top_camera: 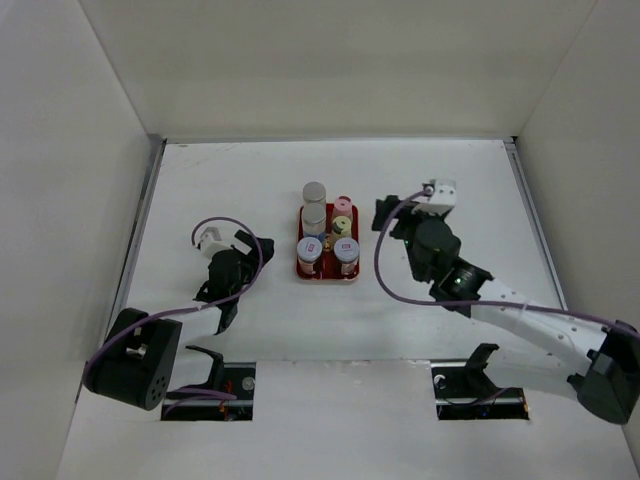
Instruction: Organize the condiment bottles
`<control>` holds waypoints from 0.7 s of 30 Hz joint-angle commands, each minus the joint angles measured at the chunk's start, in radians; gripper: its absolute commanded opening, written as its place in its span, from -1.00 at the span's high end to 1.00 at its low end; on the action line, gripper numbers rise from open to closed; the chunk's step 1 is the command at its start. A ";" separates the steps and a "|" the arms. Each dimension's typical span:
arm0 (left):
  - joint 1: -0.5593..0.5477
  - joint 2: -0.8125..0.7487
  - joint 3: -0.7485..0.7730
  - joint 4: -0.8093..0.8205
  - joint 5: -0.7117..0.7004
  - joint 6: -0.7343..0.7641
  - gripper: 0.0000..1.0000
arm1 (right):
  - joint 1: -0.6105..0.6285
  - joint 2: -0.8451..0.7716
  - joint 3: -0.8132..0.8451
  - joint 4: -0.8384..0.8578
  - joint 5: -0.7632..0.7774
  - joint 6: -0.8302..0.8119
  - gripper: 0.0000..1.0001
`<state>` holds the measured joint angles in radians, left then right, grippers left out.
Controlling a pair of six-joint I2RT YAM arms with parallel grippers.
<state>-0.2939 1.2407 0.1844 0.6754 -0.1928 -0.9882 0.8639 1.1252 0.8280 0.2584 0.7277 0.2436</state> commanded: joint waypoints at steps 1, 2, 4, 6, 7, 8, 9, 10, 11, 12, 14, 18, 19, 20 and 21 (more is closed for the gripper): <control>-0.006 -0.007 0.041 0.007 0.000 0.011 -1.00 | -0.082 -0.060 -0.208 0.024 0.073 0.118 -1.00; 0.000 -0.007 0.046 -0.006 0.000 0.014 -1.00 | -0.107 -0.083 -0.264 0.031 0.078 0.146 -1.00; 0.008 -0.007 0.058 -0.043 0.007 0.014 -1.00 | -0.145 -0.129 -0.357 0.035 0.082 0.199 -1.00; 0.006 -0.020 0.070 -0.074 0.010 0.014 -1.00 | -0.170 -0.168 -0.411 0.028 0.078 0.232 -1.00; 0.000 -0.026 0.073 -0.080 0.001 0.016 -1.00 | -0.180 -0.188 -0.434 0.025 0.076 0.241 -1.00; 0.000 -0.027 0.070 -0.076 -0.007 0.017 -1.00 | -0.191 -0.206 -0.452 0.024 0.076 0.243 -1.00; 0.000 -0.027 0.069 -0.074 -0.013 0.017 -1.00 | -0.202 -0.221 -0.466 0.024 0.073 0.246 -1.00; 0.000 -0.024 0.069 -0.074 -0.013 0.017 -1.00 | -0.211 -0.232 -0.480 0.030 0.067 0.262 -1.00; 0.002 -0.023 0.070 -0.074 -0.004 0.017 -1.00 | -0.211 -0.232 -0.483 0.030 0.059 0.278 -1.00; 0.003 -0.026 0.072 -0.077 0.000 0.017 -1.00 | -0.211 -0.226 -0.484 0.031 0.047 0.286 -1.00; -0.004 -0.038 0.070 -0.076 -0.010 0.019 -1.00 | -0.217 -0.190 -0.477 0.025 0.027 0.289 -1.00; -0.007 -0.029 0.069 -0.068 -0.004 0.019 -1.00 | -0.213 -0.145 -0.466 0.018 0.021 0.302 -1.00; -0.007 -0.032 0.069 -0.068 0.001 0.019 -1.00 | -0.211 -0.140 -0.466 0.021 0.024 0.309 -1.00; -0.007 -0.037 0.069 -0.068 0.003 0.019 -1.00 | -0.208 -0.136 -0.466 0.022 0.022 0.312 -1.00; -0.011 -0.038 0.069 -0.068 -0.003 0.020 -1.00 | -0.208 -0.133 -0.461 0.013 0.021 0.315 -1.00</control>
<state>-0.2974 1.2308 0.2222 0.5854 -0.1951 -0.9771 0.6540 0.9886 0.3389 0.2394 0.7578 0.5240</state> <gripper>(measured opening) 0.997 0.999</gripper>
